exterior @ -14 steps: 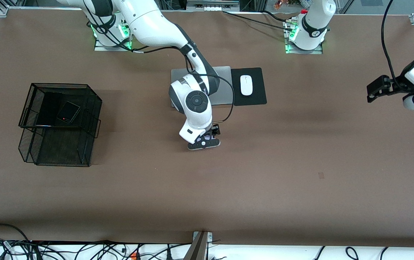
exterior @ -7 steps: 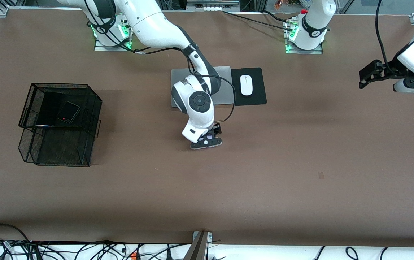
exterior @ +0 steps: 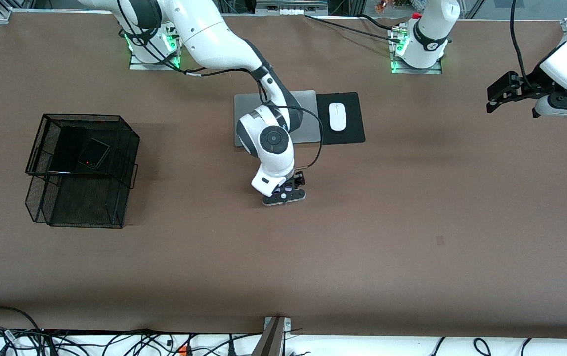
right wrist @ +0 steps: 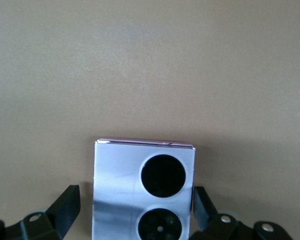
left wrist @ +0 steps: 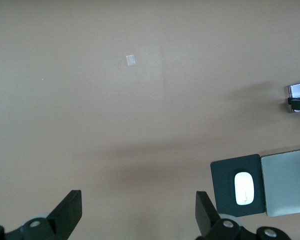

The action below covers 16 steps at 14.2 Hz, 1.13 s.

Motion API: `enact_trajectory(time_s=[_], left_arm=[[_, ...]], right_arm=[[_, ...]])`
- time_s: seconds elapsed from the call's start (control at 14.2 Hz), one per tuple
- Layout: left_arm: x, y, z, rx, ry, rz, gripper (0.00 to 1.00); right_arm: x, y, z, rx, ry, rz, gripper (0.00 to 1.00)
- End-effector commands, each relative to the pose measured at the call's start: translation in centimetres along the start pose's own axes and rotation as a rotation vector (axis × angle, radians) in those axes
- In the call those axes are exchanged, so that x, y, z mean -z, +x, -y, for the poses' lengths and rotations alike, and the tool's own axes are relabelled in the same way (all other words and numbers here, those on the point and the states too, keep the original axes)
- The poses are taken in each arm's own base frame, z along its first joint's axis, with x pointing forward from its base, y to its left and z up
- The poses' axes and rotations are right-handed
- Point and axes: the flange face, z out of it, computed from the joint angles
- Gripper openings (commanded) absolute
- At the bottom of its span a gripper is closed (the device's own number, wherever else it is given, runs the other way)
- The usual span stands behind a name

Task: Place phones with both arms
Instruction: 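Carry the lavender phone with the right gripper over the mesh basket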

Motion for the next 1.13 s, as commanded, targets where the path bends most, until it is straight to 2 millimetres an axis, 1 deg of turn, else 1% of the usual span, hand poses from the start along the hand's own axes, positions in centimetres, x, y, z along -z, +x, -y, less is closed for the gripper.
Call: enact_trajectory(time_s=[0.0,0.14,0.49,0.63,0.7,0.77,0.84,0.91,0.98,1.06], left_arm=[[-0.62,0.46,-0.24,-0.015,-0.022,-0.014,1.00],[-0.74,0.82,-0.23,-0.010,-0.022,-0.014,1.00],[-0.87,0.82,-0.21,-0.009,-0.021,-0.008,1.00],[-0.81,0.81,-0.18,-0.009,-0.018,-0.008,1.00],[-0.81,0.81,-0.15,-0.009,-0.015,-0.008,1.00],[-0.74,0.81,-0.11,-0.009,-0.012,-0.010,1.00],[-0.74,0.81,-0.11,-0.009,-0.012,-0.010,1.00],[-0.75,0.79,-0.10,-0.009,-0.010,-0.008,1.00],[-0.75,0.79,-0.10,-0.009,-0.010,-0.008,1.00],[-0.75,0.79,-0.10,-0.009,-0.010,-0.008,1.00]], right_arm=[[-0.35,-0.16,-0.01,0.005,-0.008,-0.010,1.00],[-0.43,-0.20,-0.06,0.005,-0.009,-0.007,1.00],[-0.64,-0.32,-0.05,0.009,-0.014,-0.008,0.99],[-0.74,-0.34,0.15,0.011,-0.008,-0.019,0.96],[-0.77,-0.30,0.05,0.013,-0.010,-0.020,0.89],[-1.01,-0.33,-0.15,0.012,-0.013,-0.017,0.68],[-1.10,-0.41,-0.11,0.010,-0.011,-0.014,0.36],[-0.97,-0.33,-0.16,0.012,-0.012,-0.016,0.22],[-0.86,-0.30,-0.15,0.013,-0.012,-0.018,0.16],[-0.56,-0.11,-0.24,0.011,-0.010,-0.022,0.13]])
